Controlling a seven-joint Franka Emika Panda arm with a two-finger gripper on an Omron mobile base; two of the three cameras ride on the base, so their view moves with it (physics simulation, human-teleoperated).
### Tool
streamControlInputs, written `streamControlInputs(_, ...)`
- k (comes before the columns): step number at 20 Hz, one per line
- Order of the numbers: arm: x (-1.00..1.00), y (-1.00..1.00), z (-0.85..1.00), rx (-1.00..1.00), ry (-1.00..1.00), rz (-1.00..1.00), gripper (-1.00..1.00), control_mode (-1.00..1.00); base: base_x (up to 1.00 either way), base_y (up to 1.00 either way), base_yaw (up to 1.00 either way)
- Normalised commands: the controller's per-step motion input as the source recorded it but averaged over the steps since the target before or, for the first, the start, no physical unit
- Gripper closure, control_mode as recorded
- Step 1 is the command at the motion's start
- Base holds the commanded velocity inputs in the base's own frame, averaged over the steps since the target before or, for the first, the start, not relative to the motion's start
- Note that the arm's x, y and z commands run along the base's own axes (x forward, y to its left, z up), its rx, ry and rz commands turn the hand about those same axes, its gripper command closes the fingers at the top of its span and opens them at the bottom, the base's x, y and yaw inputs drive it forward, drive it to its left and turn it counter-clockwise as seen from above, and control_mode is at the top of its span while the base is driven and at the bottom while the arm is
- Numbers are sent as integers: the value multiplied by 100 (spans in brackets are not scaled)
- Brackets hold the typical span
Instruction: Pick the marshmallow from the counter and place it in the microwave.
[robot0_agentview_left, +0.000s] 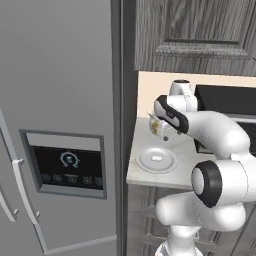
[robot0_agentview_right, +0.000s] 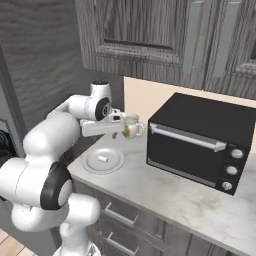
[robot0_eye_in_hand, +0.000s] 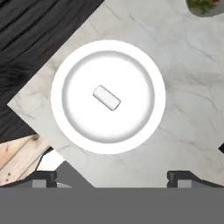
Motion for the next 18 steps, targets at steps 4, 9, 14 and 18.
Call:
streamControlInputs(4, 9, 0, -71, -6, 10, 53, -100, -100, 0, 0, 0)
streamControlInputs(9, 0, 3, -41, -1, 1, 36, -100, -100, 0, 0, 0)
streamControlInputs(14, 12, 40, -44, 0, -3, 13, -100, -100, 0, 0, 0)
streamControlInputs(18, 55, 28, -73, -2, 0, 0, -100, -100, 0, 0, 0)
